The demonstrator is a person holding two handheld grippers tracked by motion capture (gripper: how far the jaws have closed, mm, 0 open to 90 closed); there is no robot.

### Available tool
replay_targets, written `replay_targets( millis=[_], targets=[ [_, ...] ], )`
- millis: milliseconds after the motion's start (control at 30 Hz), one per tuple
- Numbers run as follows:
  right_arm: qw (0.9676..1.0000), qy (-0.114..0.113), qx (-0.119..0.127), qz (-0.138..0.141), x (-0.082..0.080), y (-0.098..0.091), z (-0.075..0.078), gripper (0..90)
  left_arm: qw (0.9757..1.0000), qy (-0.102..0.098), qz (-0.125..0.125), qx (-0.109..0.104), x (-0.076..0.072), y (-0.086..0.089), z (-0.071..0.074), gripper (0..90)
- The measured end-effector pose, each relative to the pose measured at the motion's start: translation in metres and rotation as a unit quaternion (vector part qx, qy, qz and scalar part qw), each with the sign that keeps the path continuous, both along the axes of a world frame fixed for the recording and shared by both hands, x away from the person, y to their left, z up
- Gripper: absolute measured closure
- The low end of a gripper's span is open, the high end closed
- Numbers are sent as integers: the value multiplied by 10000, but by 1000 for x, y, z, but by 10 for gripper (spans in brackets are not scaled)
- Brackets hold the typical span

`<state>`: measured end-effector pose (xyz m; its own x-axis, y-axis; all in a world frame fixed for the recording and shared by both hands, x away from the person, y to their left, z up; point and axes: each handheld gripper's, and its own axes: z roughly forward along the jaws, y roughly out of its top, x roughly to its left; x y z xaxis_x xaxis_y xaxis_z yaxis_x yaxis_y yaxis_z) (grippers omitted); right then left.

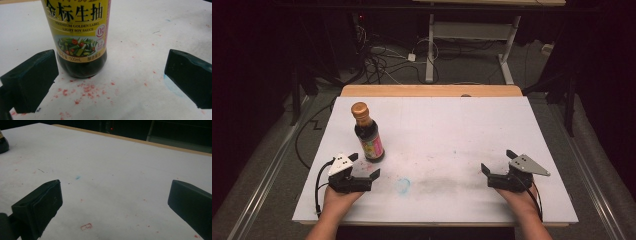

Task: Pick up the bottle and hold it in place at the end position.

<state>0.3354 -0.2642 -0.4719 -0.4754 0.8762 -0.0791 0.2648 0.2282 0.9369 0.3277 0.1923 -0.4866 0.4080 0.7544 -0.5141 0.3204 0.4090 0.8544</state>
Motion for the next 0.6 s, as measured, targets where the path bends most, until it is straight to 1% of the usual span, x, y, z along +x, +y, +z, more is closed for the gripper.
replay_targets(
  millis=[100,200,233,333,400,467,567,600],
  targets=[
    [10000,7,-24,13,-2,0,0,4,10000,-33,17,-43,2,0,3,0],
    [10000,-11,-56,24,-3,-1,0,4,9997,-42,55,-230,6,2,7,0],
    [10000,0,-51,22,-3,-1,0,4,9996,-41,86,-255,7,3,8,0],
    [10000,-44,-44,18,-5,-2,2,4,9995,-151,169,-232,12,3,13,0],
    [10000,-50,-25,8,-5,-2,2,4,9992,-176,205,-286,17,3,17,0],
    [10000,-45,-16,3,-5,-3,2,4,9992,-172,217,-288,23,3,21,0],
    [10000,-17,-38,-5,-5,-3,1,4,9993,-219,224,-225,30,1,26,0],
    [10000,-12,-45,1,-5,-3,1,4,9992,-236,262,-202,33,2,29,0]
  ],
)
